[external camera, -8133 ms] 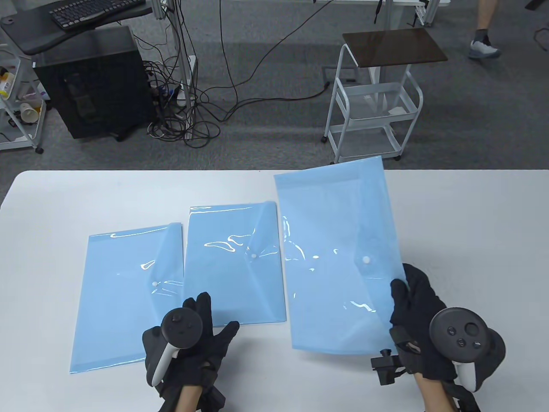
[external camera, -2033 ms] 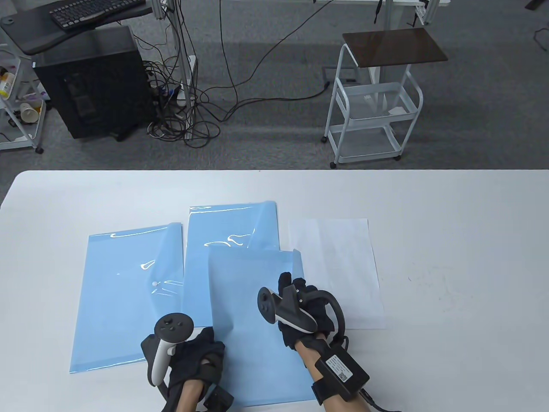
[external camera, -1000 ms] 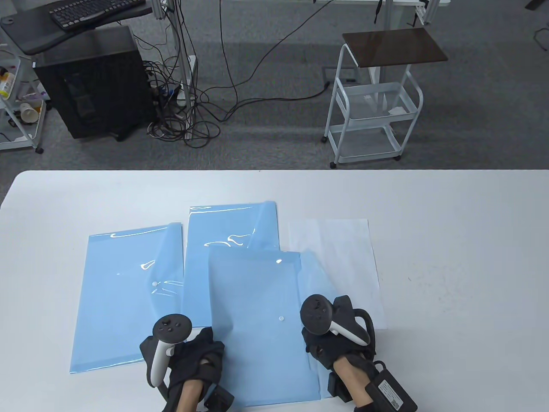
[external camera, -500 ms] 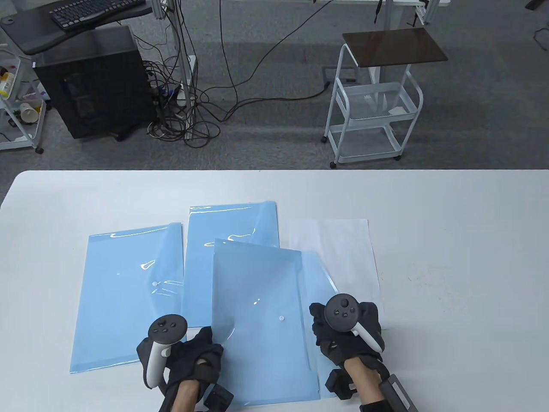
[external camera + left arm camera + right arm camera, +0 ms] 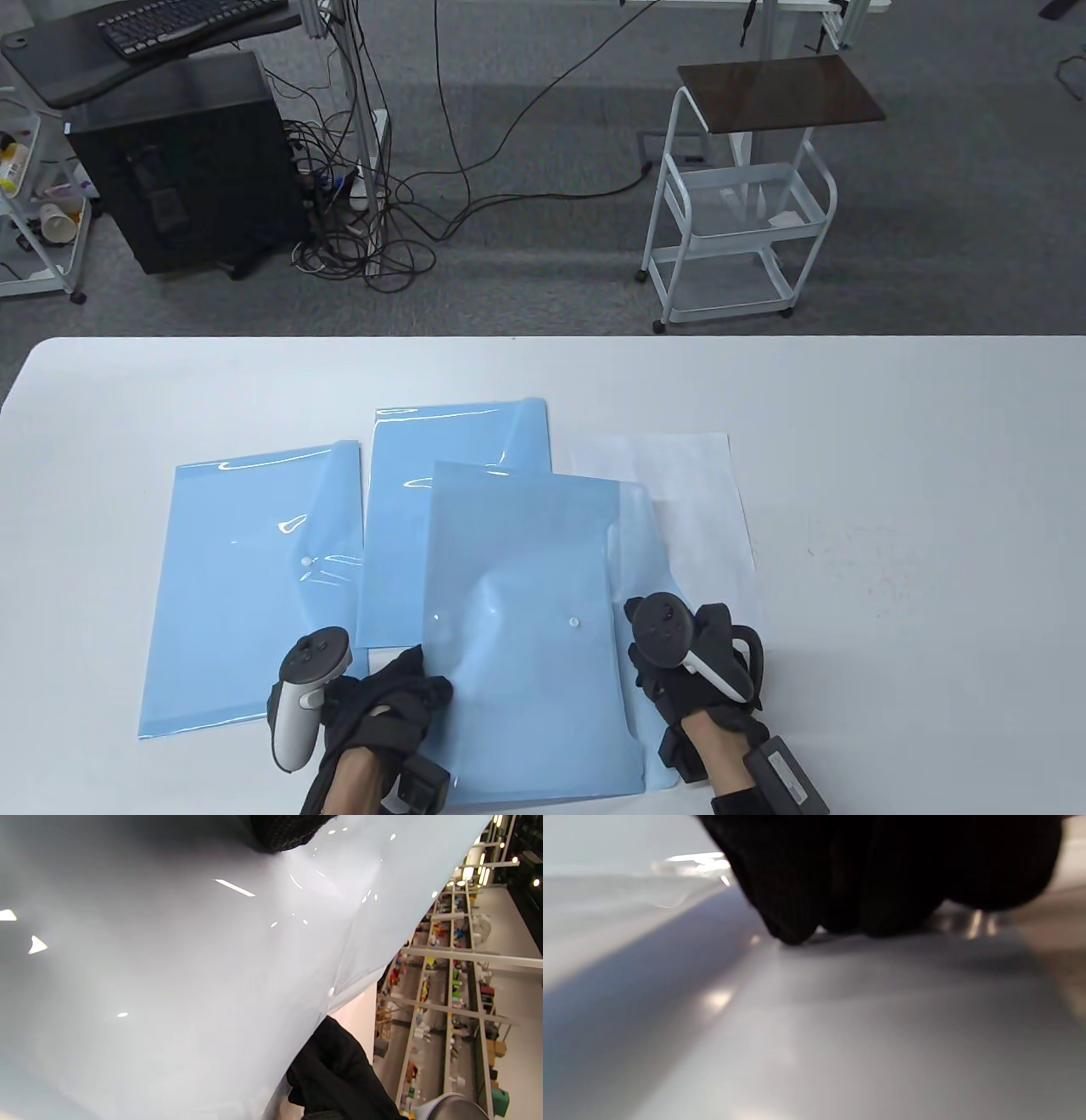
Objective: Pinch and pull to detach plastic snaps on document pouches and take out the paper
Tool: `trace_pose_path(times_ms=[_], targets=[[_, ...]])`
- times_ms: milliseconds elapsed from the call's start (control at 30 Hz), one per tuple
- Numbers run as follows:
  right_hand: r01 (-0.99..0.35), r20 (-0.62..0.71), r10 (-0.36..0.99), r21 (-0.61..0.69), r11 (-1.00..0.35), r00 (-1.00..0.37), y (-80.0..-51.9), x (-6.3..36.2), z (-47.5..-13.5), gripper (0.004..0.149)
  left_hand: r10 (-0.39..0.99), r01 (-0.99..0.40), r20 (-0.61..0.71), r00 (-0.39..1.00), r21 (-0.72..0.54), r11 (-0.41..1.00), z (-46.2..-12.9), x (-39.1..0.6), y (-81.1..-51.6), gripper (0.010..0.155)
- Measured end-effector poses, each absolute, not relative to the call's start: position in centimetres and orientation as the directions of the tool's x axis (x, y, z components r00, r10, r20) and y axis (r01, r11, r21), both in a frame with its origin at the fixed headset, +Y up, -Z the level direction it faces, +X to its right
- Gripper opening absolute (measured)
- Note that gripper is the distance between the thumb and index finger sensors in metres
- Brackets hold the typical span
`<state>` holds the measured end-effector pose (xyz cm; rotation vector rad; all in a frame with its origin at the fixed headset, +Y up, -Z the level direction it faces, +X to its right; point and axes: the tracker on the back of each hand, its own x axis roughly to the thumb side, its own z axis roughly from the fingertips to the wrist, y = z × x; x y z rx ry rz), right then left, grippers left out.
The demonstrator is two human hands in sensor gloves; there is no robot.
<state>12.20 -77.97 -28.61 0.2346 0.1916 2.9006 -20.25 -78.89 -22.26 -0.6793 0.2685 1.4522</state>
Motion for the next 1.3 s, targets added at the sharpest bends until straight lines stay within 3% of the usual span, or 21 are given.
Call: trace_pose_path(times_ms=[67,167,367,467,633,933,1200,1300], targets=[[-0.261,0.142,0.285,0.17,-0.95,-0.948,-78.0,12.0,-28.6,0.055,0.82,-0.965,-0.556,0.138,-0.262,-0.016,-22.3,-20.3,-78.9,0.05],[-0.442,0.098,0.479,0.263,-0.858,-0.872,-78.0,12.4,-28.7,0.052,0.816,-0.968,-0.558,0.15,-0.253,0.005,-22.2,-20.8,-79.0,0.05],[-0.739,-0.028,0.794,0.387,-0.552,-0.608,-78.4,14.0,-28.7,0.05,0.819,-0.968,-0.551,0.162,-0.252,0.022,-22.2,-20.8,-78.9,0.05],[-0.832,-0.097,0.905,0.442,-0.334,-0.414,-78.8,14.6,-28.6,0.051,0.819,-0.968,-0.55,0.164,-0.248,0.028,-22.2,-20.8,-79.0,0.051],[-0.885,-0.162,0.972,0.459,-0.078,-0.17,-78.9,15.3,-28.5,0.053,0.818,-0.971,-0.552,0.162,-0.238,0.031,-22.2,-21.0,-79.0,0.051],[-0.868,-0.203,0.979,0.488,0.092,-0.011,-79.1,15.3,-28.4,0.056,0.822,-0.972,-0.549,0.15,-0.236,0.019,-22.1,-21.0,-79.0,0.051],[-0.863,-0.217,0.976,0.497,0.094,-0.018,-79.1,15.1,-28.3,0.066,0.825,-0.973,-0.546,0.145,-0.231,0.018,-22.1,-21.1,-79.0,0.05],[-0.856,-0.192,0.97,0.516,-0.028,-0.147,-79.2,14.8,-28.2,0.068,0.834,-0.97,-0.537,0.125,-0.243,-0.01,-22.1,-21.0,-79.0,0.05]])
